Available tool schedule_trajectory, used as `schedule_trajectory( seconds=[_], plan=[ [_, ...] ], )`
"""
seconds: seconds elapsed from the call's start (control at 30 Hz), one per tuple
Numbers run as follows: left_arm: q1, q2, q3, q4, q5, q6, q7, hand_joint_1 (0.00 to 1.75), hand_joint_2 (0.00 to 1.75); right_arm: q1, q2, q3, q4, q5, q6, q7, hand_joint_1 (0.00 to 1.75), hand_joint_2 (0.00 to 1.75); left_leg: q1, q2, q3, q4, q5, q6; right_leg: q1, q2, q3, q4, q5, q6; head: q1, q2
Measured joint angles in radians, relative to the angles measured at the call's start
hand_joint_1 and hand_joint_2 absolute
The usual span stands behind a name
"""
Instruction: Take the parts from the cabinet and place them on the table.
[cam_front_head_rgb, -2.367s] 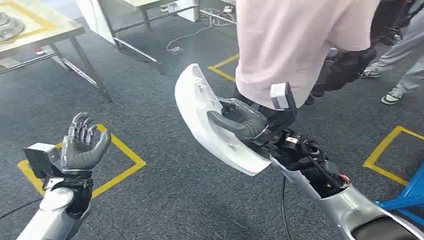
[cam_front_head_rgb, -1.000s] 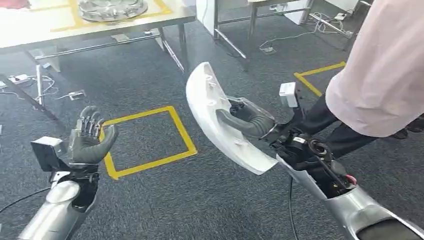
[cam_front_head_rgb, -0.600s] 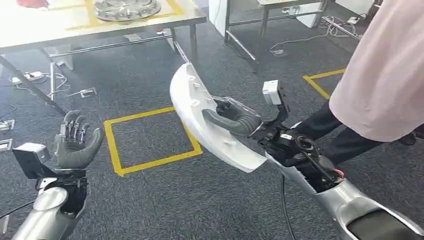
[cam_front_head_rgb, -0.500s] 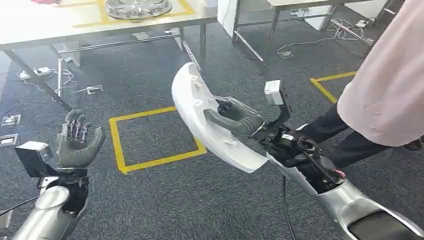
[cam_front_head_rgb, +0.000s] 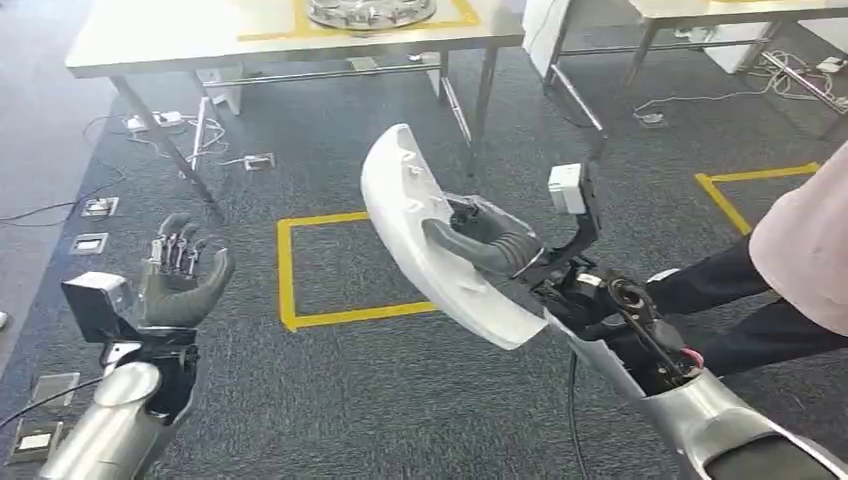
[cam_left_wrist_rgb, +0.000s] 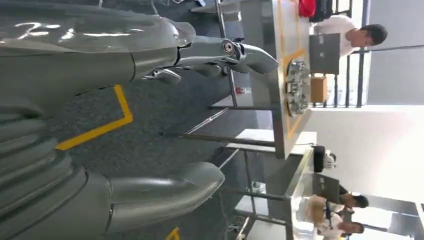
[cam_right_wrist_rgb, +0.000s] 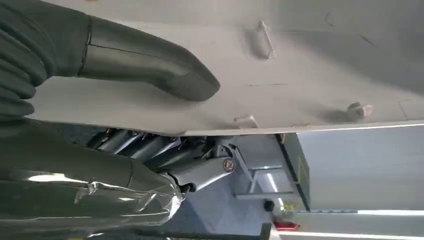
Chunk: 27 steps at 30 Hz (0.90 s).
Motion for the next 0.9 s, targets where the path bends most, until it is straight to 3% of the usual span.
schedule_trajectory(
  seconds=[0.1, 0.37, 0.9],
  plan=[
    [0.001, 0.0, 0.0, 0.0, 0.001, 0.0, 0.0, 0.0, 1.75, 0.0, 0.0, 0.002, 0.0, 0.0, -0.01, 0.009, 1.75, 1.75, 0.006, 0.003, 0.004, -0.006, 0.001, -0.002, 0.007, 0.003, 0.001, 0.0, 0.0, -0.003, -0.006, 0.0],
    [-0.002, 0.001, 0.0, 0.0, 0.016, 0.022, 0.023, 0.0, 1.75, 0.0, 0.0, 0.007, 0.0, 0.041, -0.051, 0.035, 1.75, 1.75, 0.008, 0.004, 0.009, -0.014, 0.005, -0.014, 0.009, 0.004, 0.002, 0.0, 0.0, -0.008, -0.027, 0.0],
    [-0.01, 0.001, 0.0, 0.0, 0.007, 0.031, 0.005, 0.0, 1.75, 0.0, 0.0, 0.02, -0.003, 0.053, -0.073, 0.048, 1.75, 1.75, 0.006, 0.004, 0.009, -0.014, 0.004, -0.016, 0.007, 0.004, 0.003, -0.002, 0.0, -0.008, -0.033, 0.0]
  ],
)
